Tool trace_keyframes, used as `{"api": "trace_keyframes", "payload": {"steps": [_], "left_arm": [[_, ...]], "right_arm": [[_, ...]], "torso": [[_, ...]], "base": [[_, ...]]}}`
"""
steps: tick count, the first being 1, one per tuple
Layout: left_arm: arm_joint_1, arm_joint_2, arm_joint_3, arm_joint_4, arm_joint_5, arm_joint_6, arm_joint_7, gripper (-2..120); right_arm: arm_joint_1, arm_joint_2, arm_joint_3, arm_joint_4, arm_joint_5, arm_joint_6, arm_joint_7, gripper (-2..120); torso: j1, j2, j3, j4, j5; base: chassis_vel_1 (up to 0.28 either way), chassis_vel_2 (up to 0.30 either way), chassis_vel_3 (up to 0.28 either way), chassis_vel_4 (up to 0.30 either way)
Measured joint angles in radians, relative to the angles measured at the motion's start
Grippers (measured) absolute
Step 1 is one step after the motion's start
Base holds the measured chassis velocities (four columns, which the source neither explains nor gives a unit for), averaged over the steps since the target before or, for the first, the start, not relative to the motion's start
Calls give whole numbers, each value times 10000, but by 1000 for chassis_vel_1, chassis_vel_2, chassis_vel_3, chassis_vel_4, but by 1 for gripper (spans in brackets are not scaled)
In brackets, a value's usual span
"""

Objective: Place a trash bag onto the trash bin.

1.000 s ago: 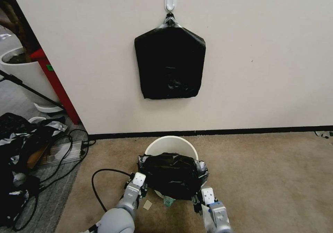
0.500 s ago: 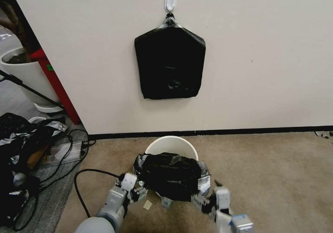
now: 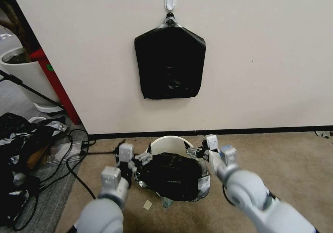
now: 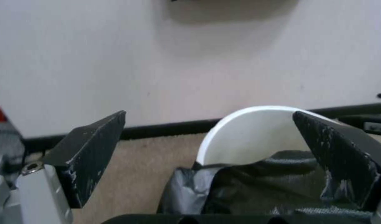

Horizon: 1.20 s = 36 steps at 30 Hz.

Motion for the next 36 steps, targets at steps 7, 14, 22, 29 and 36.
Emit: {"api": "trace_keyframes", "payload": {"steps": [7,14,22,29,36], "left_arm": [[50,-705,-205,-76,4,-123,-38,100],[6,-1110,-126,53,4,-192,-56,100],[16,-1346,-52,248,0,-368,-96,100],[28,-1332,-97,263,-7,-525,-218,100],[9,-1469,-280,266,-42,-571,-349,100]], "right_arm": [[917,431,-35,-1634,-1003,-666,-2380,92],[1268,929,-5,-2757,-1783,-639,-3172,70],[1313,1148,-193,-2741,-1760,-598,-2775,43],[892,1145,-353,-2039,-476,-415,-729,21],[-611,1735,22,-1054,1071,1297,2671,7]], "torso": [[1,1,-1,-2,-1],[1,0,-2,-3,0],[1,1,-1,-1,-1],[1,1,-2,-1,-1],[1,2,-2,-2,0]], "base": [[0,0,0,0],[0,0,0,0],[0,0,0,0],[0,0,0,0],[0,0,0,0]]}}
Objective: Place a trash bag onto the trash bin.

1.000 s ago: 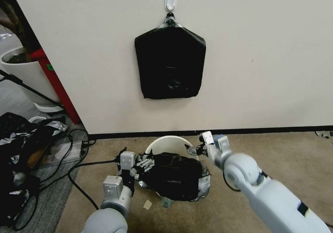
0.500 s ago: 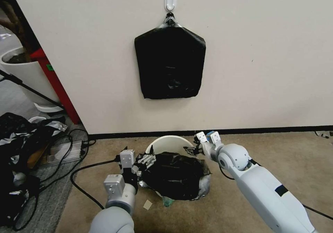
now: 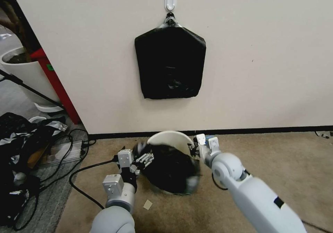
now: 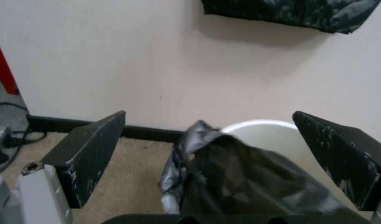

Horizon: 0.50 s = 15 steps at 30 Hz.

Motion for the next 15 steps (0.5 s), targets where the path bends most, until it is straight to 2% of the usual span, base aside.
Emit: {"api": "trace_keyframes", "payload": {"steps": [2,3,6,7,9,10,12,15], "left_arm": [[-47,-105,-207,79,-8,-2,-12,100],[-47,-105,-207,79,-8,-2,-12,100],[-114,-188,-468,255,-9,62,-103,100],[-114,-188,-468,255,-9,62,-103,100],[-154,-193,-586,388,-11,142,-208,100],[-154,-193,-586,388,-11,142,-208,100],[-160,-187,-683,510,-11,183,-250,100],[-132,-186,-721,597,-11,188,-277,100]], "right_arm": [[-692,399,273,360,221,646,850,7],[-692,399,273,360,221,646,850,7],[-1433,1119,528,976,647,1675,2636,7],[-1433,1119,528,976,647,1675,2636,7],[-1771,1601,603,1317,986,2680,3834,7],[-1771,1601,603,1317,986,2680,3834,7],[-2096,2116,665,1607,1231,3818,4816,7],[-2430,2429,663,1722,1208,4449,5234,7]], "torso": [[0,0,0,-1,-2],[0,0,0,-1,-2],[0,0,-1,1,-2],[0,0,-1,1,-2],[0,0,0,-1,-2],[0,0,0,-1,-2],[0,0,0,2,-3],[0,0,0,0,-2]], "base": [[0,0,0,0],[0,0,0,0],[0,0,0,0],[0,0,0,0],[0,0,0,0],[0,0,0,0],[0,0,0,0],[0,0,0,0]]}}
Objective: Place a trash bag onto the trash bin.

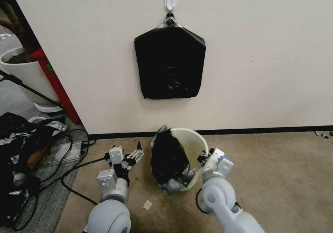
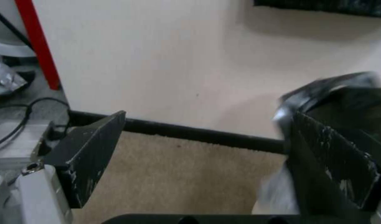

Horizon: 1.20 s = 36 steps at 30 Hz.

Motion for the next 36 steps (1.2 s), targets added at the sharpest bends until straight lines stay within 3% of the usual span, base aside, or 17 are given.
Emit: {"api": "trace_keyframes", "payload": {"steps": [5,11,15,18,20,22,27,30,31,36], "left_arm": [[52,-14,22,55,8,1,-24,100],[55,-8,33,51,16,1,-27,100],[67,-8,32,75,18,-1,-27,100],[52,-19,38,125,19,-5,-27,100],[43,-19,33,139,20,-6,-28,100],[-24,-22,4,241,21,-12,-28,100],[-82,-42,-23,354,20,-19,-27,100],[-138,-81,-47,464,23,-29,-28,100],[-149,-112,-50,482,27,-35,-25,100],[-51,-116,52,437,72,-38,-19,100]], "right_arm": [[-336,481,-121,-314,-452,860,239,7],[-565,520,-321,-333,-1067,817,277,7],[-669,517,-458,-217,-1470,671,228,17],[-807,472,-507,-38,-1942,635,174,34],[-862,443,-526,69,-2066,638,147,35],[-1085,304,-613,719,-2397,636,-148,48],[-1144,46,-615,1271,-2559,534,-773,59],[-997,-463,-493,1798,-1560,-423,-1743,73],[-657,-837,-305,1898,-135,-1933,-2189,82],[-11,-1066,-44,1238,1443,-3162,-2469,94]], "torso": [[0,0,0,2,1],[0,0,0,1,1],[0,0,0,2,0],[0,0,0,2,2],[0,0,0,1,1],[-1,1,0,1,2],[0,1,0,0,1],[-1,0,0,-1,1],[0,0,0,1,1],[-1,0,1,2,3]], "base": [[0,0,0,0],[0,0,0,0],[0,0,0,0],[0,0,0,0],[0,0,0,0],[0,0,0,0],[0,0,0,0],[0,0,0,0],[0,0,0,0],[0,0,0,0]]}}
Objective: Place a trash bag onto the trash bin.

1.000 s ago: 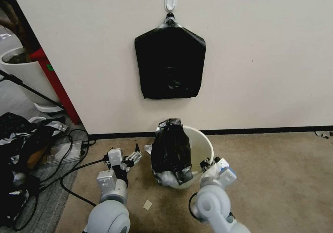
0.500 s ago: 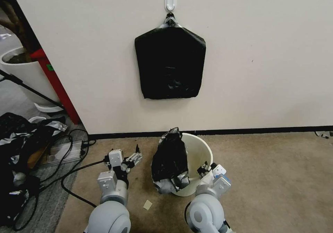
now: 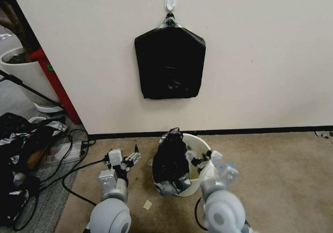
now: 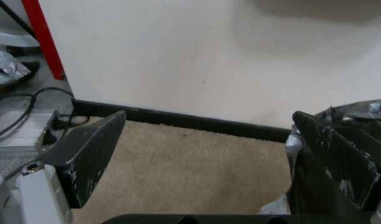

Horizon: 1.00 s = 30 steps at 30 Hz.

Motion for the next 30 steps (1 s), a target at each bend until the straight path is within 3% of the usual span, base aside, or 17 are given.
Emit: {"api": "trace_keyframes", "payload": {"steps": [2,5,13,15,18,22,26,30], "left_arm": [[51,-2,13,-21,28,-16,1,100],[58,-5,-27,-10,32,-46,-7,100],[54,-98,14,77,31,-65,-36,100],[36,-110,23,106,29,-81,-55,100],[-103,-114,33,380,-121,-340,-84,100],[-176,-70,33,492,-383,-441,40,100],[-439,20,137,815,-1462,-758,828,100],[-572,15,318,994,-2235,-903,1574,100]], "right_arm": [[187,-18,143,-235,799,-359,-289,97],[267,0,212,-410,1188,-600,-884,88],[422,128,59,-818,668,-670,-1850,57],[422,136,42,-846,553,-621,-1978,53],[395,145,-65,-1038,-193,-314,-2455,36],[374,147,-102,-1082,-388,-142,-2498,30],[185,109,-223,-1131,-1136,736,-3163,8],[69,103,-255,-1129,-1551,1221,-3597,0]], "torso": [[0,0,0,0,0],[1,0,0,-1,-1],[0,0,0,0,-2],[0,0,0,0,-2],[0,0,0,0,-3],[0,0,0,0,-2],[1,0,0,-2,-2],[1,0,0,-1,-2]], "base": [[0,0,0,0],[0,0,0,0],[0,0,0,0],[0,0,0,0],[0,0,0,0],[0,0,0,0],[0,0,0,0],[0,0,0,0]]}}
